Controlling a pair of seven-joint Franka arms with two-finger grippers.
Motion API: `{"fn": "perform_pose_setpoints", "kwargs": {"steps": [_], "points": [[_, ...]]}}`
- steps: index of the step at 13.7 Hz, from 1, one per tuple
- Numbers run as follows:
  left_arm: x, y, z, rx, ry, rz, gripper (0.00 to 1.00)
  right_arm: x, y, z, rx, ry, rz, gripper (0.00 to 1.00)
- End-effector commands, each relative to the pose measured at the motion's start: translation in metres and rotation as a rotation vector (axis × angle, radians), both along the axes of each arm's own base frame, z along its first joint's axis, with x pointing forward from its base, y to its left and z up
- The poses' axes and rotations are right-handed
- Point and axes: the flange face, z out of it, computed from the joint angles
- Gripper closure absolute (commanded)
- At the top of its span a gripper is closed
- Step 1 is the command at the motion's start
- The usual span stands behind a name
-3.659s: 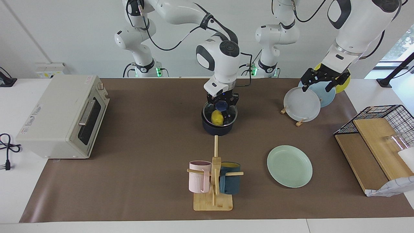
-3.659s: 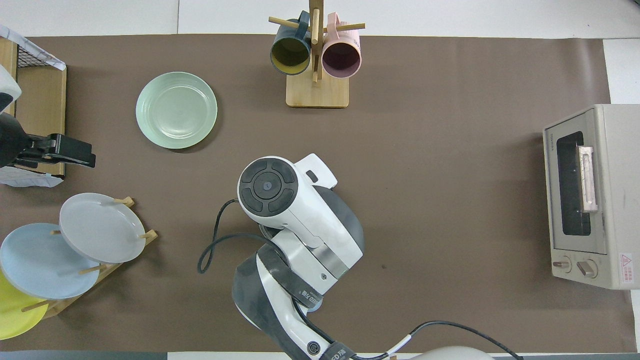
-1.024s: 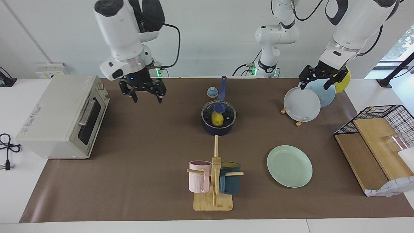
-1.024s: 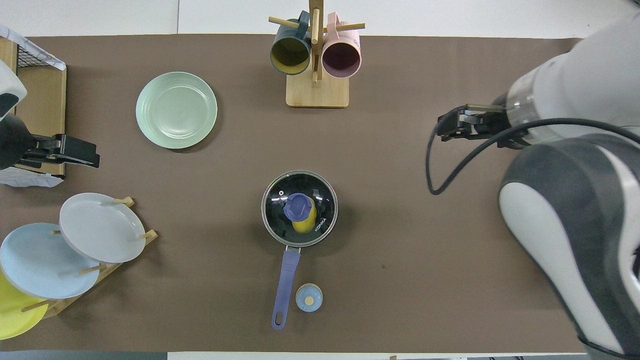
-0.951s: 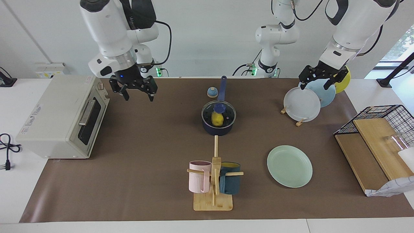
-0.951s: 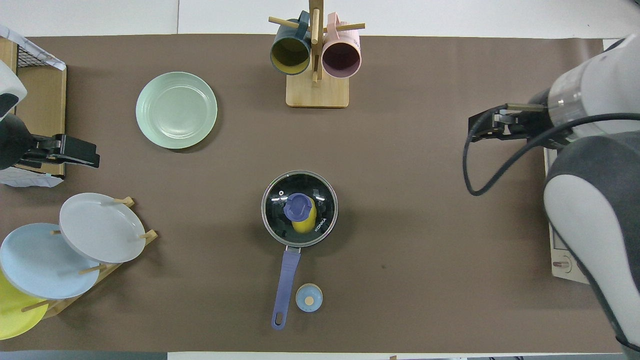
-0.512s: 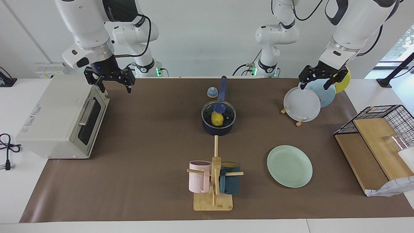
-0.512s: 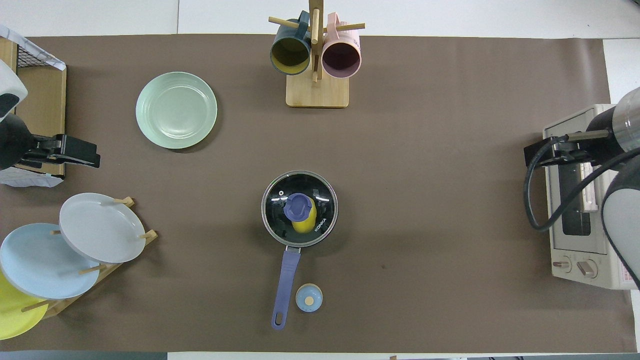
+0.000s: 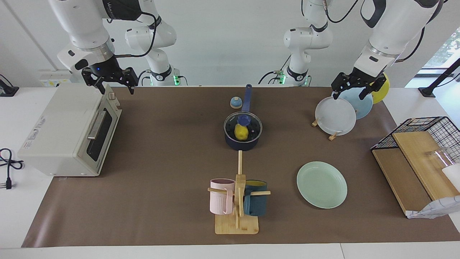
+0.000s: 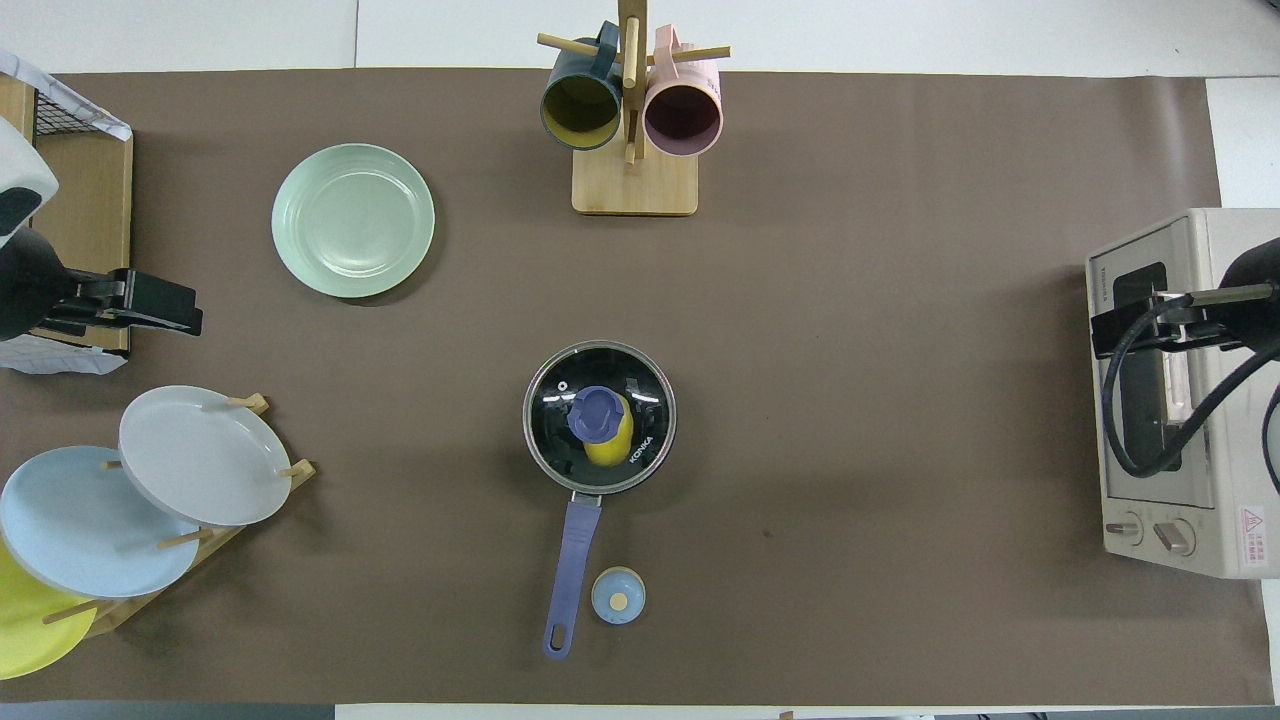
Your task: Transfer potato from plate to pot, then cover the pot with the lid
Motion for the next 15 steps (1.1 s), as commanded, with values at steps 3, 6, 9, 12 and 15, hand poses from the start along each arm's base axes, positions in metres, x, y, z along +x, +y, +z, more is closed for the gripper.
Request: {"fn": "perform_pose_setpoints", "kwargs": {"steps": [3, 6, 9, 12, 15], "points": [[-0.006, 0.001, 0.004, 0.007, -0.011, 0.007, 0.00, -0.005, -0.007, -0.001, 0.015, 0.016, -0.008, 0.00], [-0.006, 0.001, 0.004, 0.006, -0.011, 0.005, 0.00, -0.003, -0.016, -0.002, 0.014, 0.014, -0.028, 0.00], [-0.006, 0.001, 0.004, 0.006, -0.011, 0.005, 0.00, 0.000, -0.021, 0.005, 0.014, 0.008, -0.038, 0.00], [-0.006, 0.001, 0.004, 0.006, -0.011, 0.005, 0.00, 0.001, -0.018, 0.006, 0.015, 0.000, -0.031, 0.00], [-0.007, 0.000, 0.004, 0.007, -0.011, 0.005, 0.00, 0.000, -0.020, 0.012, 0.034, -0.006, -0.036, 0.00]]}}
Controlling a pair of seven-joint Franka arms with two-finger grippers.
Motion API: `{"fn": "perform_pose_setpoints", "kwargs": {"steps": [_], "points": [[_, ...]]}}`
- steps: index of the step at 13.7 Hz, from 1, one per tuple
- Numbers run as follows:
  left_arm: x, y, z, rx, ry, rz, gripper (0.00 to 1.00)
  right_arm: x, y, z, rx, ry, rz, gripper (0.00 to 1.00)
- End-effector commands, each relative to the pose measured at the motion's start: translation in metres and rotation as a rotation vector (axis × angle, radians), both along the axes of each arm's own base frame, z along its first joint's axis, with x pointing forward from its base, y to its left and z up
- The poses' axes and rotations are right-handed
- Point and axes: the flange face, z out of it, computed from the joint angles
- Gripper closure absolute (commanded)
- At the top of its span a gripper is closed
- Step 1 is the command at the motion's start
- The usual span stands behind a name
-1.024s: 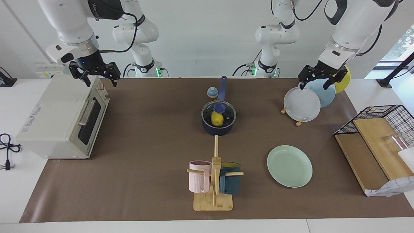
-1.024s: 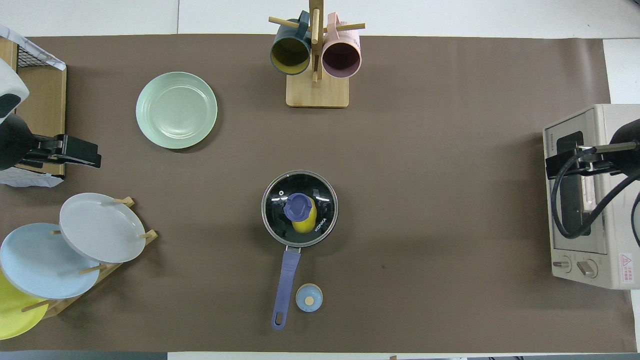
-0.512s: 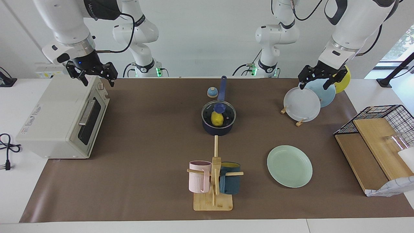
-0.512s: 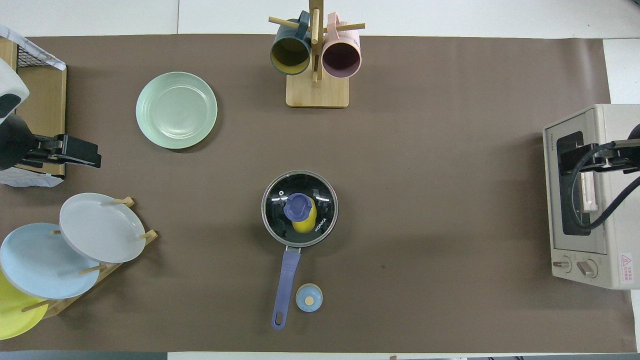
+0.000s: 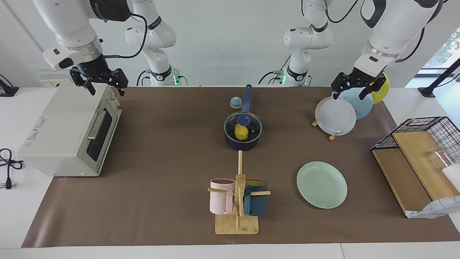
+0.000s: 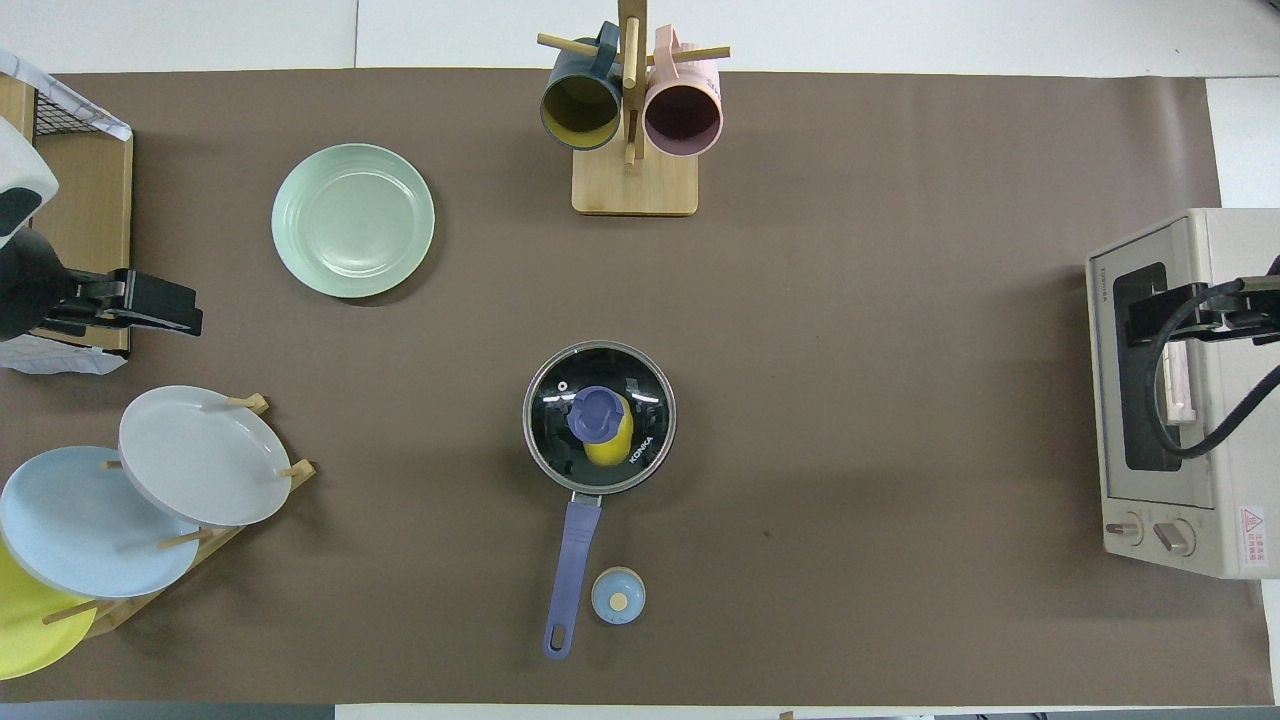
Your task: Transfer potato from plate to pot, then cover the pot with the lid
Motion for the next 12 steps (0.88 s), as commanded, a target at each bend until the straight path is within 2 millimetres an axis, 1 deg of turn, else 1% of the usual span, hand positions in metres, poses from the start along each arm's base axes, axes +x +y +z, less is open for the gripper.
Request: {"fn": "perform_pose_setpoints", "kwargs": {"steps": [1, 12], "points": [[-0.0065, -0.0003, 0.0038, 0.007, -0.011, 0.005, 0.00, 0.0008, -0.0054, 0.0058, 0.025, 0.001, -0.003, 0.00], [-0.0067, -0.0003, 0.0036, 0.007, -0.010, 0.005, 0.00, -0.0007, 0.0004, 0.0028, 0.025, 0.012, 0.007, 0.00]]}}
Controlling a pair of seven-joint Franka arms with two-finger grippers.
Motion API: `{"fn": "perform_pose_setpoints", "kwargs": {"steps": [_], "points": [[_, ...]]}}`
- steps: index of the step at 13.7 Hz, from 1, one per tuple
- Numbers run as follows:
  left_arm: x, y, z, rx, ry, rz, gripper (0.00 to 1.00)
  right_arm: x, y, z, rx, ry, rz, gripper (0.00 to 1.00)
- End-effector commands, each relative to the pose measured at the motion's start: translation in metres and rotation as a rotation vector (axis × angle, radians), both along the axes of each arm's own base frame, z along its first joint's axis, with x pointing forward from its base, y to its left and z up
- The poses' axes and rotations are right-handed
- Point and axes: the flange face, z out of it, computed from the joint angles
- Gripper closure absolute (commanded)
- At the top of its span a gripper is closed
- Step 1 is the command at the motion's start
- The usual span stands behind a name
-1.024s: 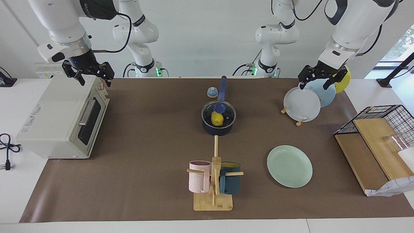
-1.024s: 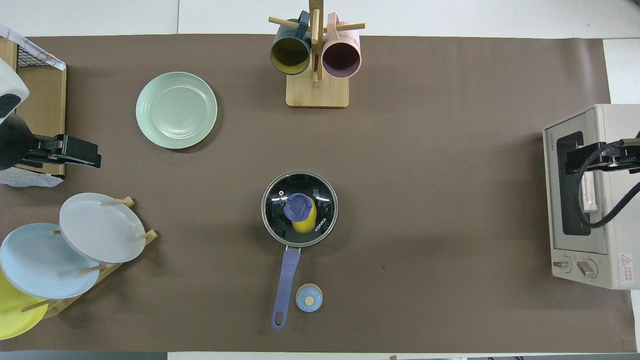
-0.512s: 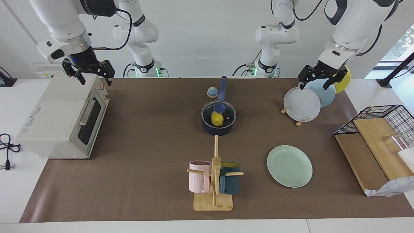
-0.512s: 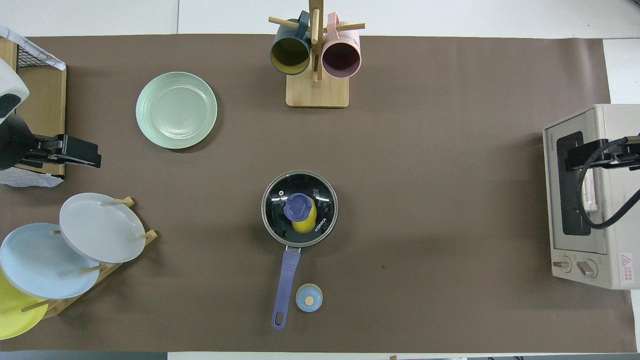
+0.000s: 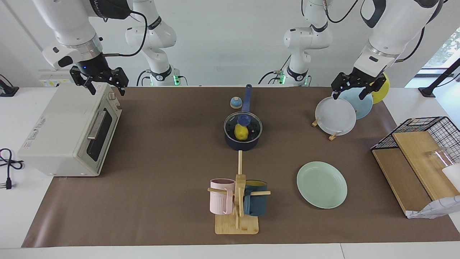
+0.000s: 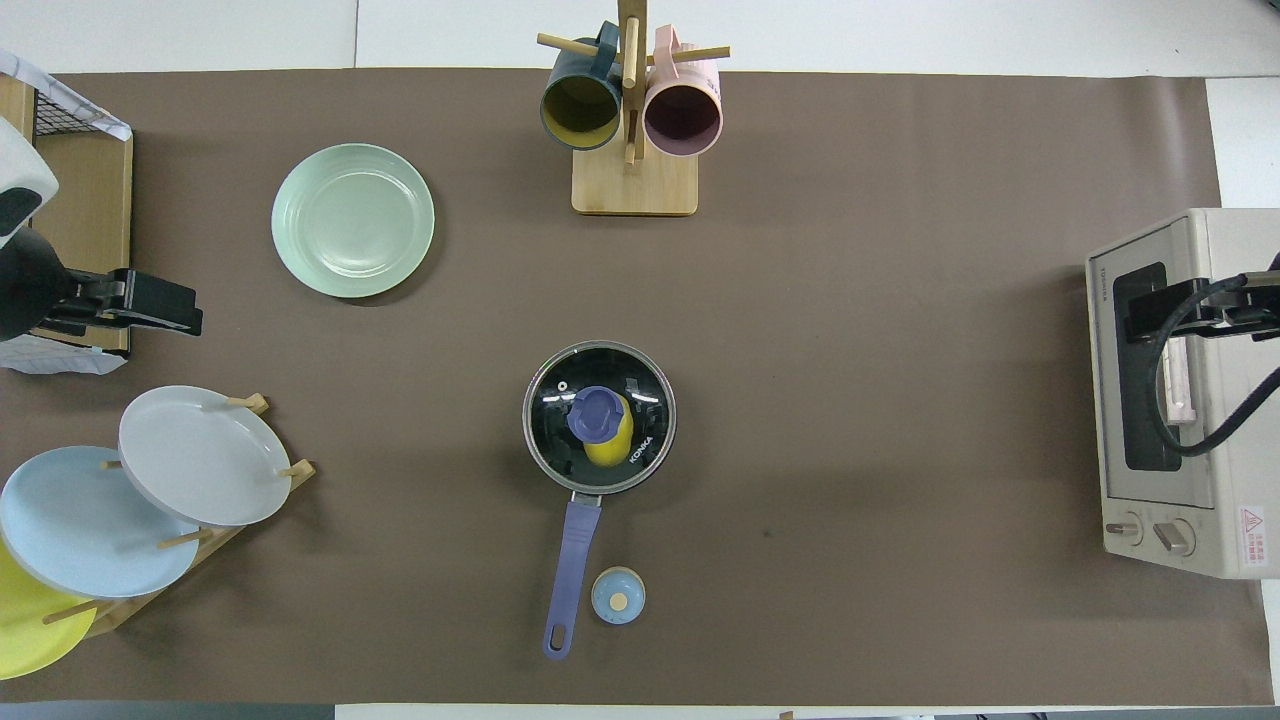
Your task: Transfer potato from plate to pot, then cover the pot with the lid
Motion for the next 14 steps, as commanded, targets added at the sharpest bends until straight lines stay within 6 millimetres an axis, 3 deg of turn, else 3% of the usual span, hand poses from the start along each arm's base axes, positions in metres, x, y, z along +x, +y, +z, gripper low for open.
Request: {"fn": "perform_pose_setpoints", "kwargs": {"steps": [1, 14], "points": [[-0.0067, -0.0002, 0.0036, 0.007, -0.009, 0.005, 0.00, -0.0037, -0.0014, -0.0006, 0.021, 0.029, 0.004, 0.00], [-0.0064, 0.0006, 0.0038, 0.007, -0.011, 0.007, 0.00, -0.0004, 0.0055, 0.0008, 0.021, 0.020, 0.012, 0.00]]}}
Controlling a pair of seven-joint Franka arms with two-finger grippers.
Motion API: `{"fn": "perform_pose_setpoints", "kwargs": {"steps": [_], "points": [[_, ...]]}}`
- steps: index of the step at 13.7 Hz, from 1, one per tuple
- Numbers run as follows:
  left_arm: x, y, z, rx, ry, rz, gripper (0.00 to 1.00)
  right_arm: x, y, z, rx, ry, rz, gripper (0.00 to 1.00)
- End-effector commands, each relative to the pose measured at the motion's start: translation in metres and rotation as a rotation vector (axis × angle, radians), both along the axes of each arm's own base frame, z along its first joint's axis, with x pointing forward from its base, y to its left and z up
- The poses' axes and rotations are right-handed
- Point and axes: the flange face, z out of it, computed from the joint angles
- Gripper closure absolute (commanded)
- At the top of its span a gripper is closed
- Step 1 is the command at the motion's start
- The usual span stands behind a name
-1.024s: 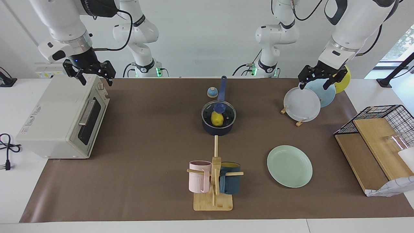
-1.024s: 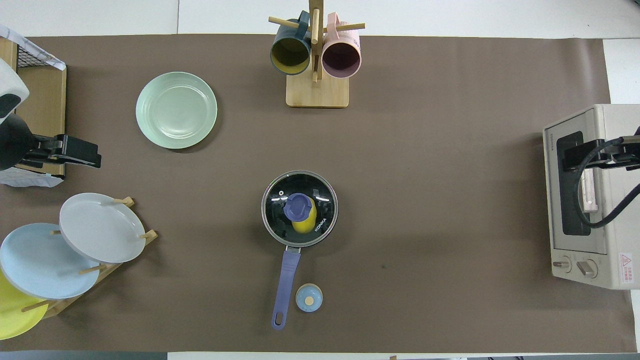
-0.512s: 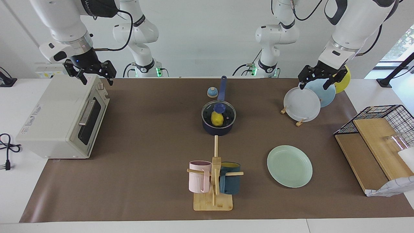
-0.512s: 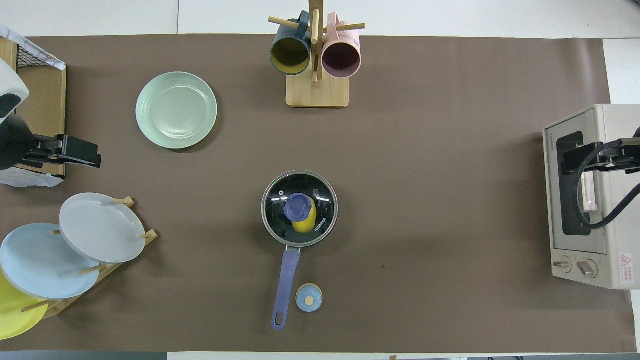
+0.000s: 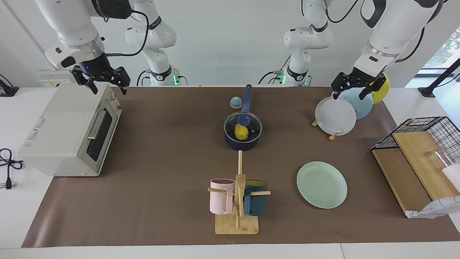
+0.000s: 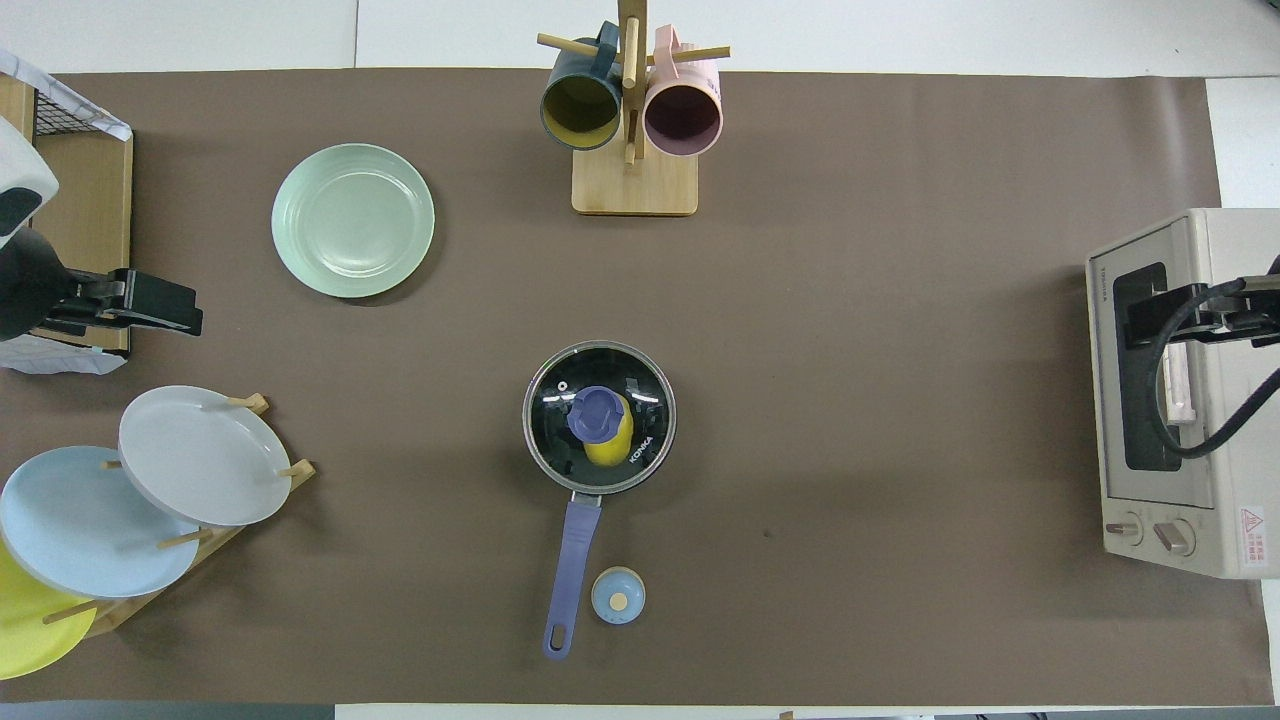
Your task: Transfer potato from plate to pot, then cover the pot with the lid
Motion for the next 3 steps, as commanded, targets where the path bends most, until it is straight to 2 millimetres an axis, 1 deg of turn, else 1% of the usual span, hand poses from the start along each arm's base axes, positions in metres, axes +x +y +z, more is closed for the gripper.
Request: {"fn": "perform_pose_setpoints", "kwargs": {"steps": [1, 3], "points": [[-0.0062, 0.0006, 0.0033, 0.007, -0.010, 0.007, 0.00, 0.0007, -0.0011, 0.0006, 0.022, 0.007, 0.001, 0.00], [-0.0063, -0.0002, 0.0033, 0.007, -0.010, 0.007, 0.00, 0.0008, -0.0013, 0.0000, 0.020, 0.007, 0.001, 0.00]]}}
